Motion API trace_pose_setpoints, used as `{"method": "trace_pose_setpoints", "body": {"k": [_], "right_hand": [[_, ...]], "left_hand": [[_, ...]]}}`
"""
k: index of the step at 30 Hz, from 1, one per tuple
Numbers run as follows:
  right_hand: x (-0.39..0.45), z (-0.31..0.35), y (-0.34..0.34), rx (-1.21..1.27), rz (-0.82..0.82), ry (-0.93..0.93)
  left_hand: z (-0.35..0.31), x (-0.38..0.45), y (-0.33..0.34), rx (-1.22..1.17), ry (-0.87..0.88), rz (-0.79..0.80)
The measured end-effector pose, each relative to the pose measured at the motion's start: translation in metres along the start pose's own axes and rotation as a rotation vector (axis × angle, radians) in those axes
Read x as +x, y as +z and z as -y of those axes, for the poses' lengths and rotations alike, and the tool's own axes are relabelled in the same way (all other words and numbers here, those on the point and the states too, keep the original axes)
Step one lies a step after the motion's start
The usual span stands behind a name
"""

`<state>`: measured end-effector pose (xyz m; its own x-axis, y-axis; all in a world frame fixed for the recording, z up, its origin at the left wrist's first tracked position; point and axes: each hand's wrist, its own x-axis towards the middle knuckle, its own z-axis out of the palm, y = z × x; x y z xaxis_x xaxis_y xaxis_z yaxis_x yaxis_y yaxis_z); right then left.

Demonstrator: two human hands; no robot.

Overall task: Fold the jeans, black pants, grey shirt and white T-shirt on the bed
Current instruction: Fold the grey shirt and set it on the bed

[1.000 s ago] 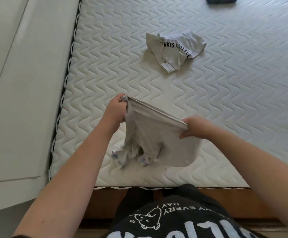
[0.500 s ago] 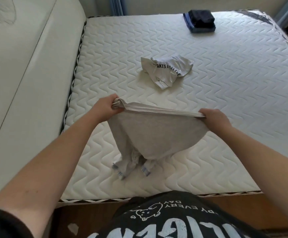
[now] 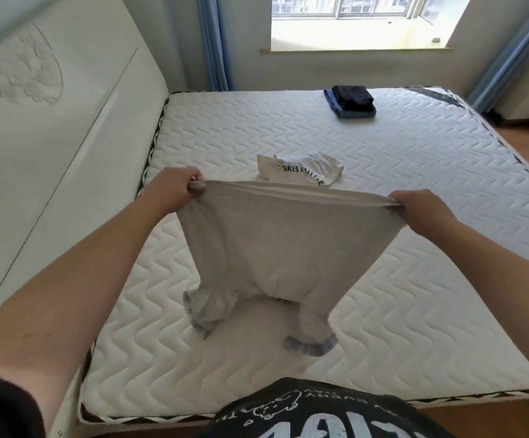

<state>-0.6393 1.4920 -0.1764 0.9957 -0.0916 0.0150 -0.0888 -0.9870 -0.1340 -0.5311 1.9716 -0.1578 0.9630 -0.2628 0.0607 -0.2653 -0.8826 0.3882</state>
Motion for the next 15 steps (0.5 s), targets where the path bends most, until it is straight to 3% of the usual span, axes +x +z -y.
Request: {"method": "trace_pose_setpoints", "body": {"k": [4,7,11,15], "right_hand": [[-0.017,-0.002,0.024,-0.070,0.157,0.149],[-0.030,0.012,0.042,0.065,0.290,0.223],[-0.049,0.050,0.067,0.625,0.340,0.296],[-0.068,0.106,0.084,1.000,0.383,0.324]], "left_hand": [[0.012,-0.018,0.024,0.149,-0.080,0.101],[0.013,-0.035,0.043,0.063,-0.189,0.132],[-0.008,-0.056,0.081,-0.528,-0.447,0.188],[-0.047,-0.074,0.123,-0.976,-0.563,0.226]]}}
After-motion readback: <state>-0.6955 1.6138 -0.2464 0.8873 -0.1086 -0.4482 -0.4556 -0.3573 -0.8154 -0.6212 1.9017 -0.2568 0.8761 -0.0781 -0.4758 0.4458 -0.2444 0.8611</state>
